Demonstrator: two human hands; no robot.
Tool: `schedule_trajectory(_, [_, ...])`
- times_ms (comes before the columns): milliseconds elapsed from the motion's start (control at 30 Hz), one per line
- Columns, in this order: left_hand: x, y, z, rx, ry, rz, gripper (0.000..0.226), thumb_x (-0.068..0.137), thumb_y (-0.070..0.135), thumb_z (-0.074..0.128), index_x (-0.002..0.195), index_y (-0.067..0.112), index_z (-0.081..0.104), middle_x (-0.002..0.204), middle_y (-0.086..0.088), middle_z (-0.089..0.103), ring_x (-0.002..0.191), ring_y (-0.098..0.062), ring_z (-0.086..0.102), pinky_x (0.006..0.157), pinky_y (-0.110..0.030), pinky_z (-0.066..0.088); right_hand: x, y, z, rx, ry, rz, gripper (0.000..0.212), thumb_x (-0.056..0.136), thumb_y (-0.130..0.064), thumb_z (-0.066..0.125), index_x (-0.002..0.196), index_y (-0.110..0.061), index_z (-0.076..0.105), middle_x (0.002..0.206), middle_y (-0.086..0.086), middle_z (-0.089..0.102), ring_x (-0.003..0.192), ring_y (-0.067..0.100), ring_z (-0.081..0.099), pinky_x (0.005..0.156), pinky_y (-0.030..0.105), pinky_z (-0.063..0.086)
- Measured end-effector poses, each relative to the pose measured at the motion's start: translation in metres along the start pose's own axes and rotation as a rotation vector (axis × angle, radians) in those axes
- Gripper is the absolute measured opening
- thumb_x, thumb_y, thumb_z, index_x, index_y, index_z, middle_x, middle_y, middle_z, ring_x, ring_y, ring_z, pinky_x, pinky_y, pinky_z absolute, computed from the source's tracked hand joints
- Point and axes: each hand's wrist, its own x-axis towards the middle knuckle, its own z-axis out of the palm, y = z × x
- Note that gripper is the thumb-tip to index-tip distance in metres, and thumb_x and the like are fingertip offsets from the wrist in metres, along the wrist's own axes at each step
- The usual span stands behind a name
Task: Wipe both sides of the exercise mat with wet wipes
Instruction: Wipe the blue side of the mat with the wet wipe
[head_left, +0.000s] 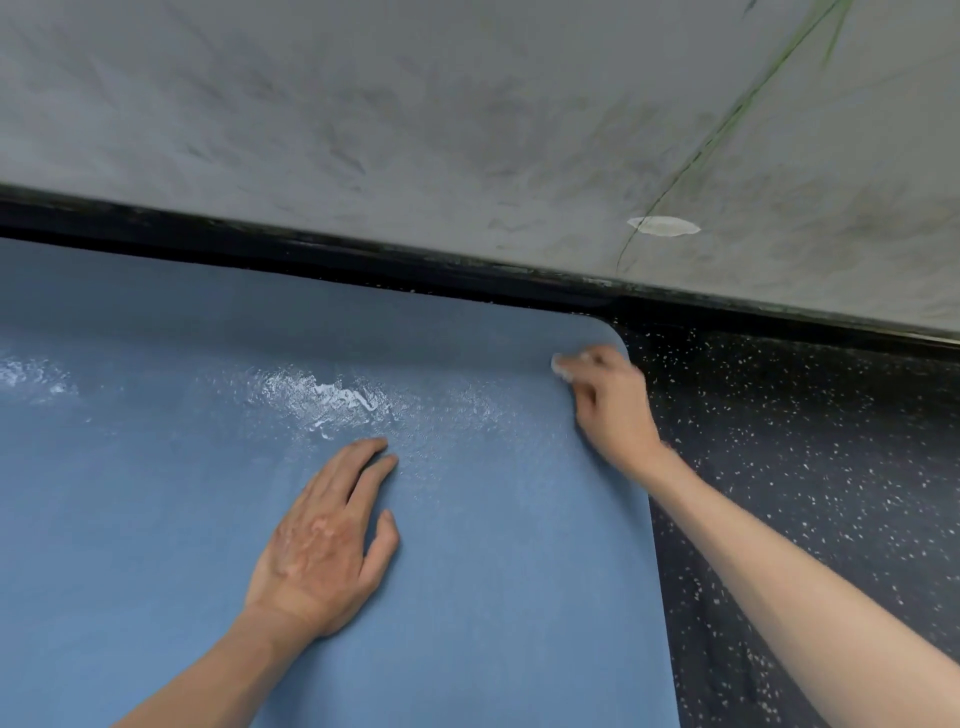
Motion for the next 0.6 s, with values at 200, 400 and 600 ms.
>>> schedule_trajectory(200, [0.0,0.001,-0.002,0.004,0.013,-0.005,0.05,0.089,0.033,0.04,0.132,0.01,0.052,0.142,-0.002,0.045,0.133,-0.018,0.039,0.112,-0.026,0.025,0.015,0.009,0.004,-0.064,0.064,0.104,0.019,0.09,-0.001,0.057,0.1,0.0,0.074,0.091,0.016,0.059,0.079,0.024,0.057,0.074,0.02,0.039])
schedule_trajectory(400, [0.001,0.001,-0.001,0.018,0.01,0.004,0.051,0.089,0.033,0.039,0.132,0.01,0.051,0.143,-0.001,0.044,0.134,-0.018,0.039,0.112,-0.026,0.024,0.003,0.014,-0.006,-0.09,0.039,0.076,0.024,0.087,0.003,0.055,0.1,-0.001,0.075,0.094,0.02,0.066,0.083,0.027,0.061,0.076,0.025,0.044])
schedule_trajectory(600, [0.002,0.0,-0.001,0.017,0.017,0.011,0.051,0.089,0.033,0.039,0.132,0.009,0.051,0.143,-0.002,0.044,0.134,-0.019,0.04,0.113,-0.027,0.024,0.002,0.018,-0.003,-0.073,0.104,0.126,0.024,0.089,-0.002,0.051,0.098,0.0,0.073,0.091,0.019,0.06,0.082,0.033,0.059,0.072,0.027,0.042])
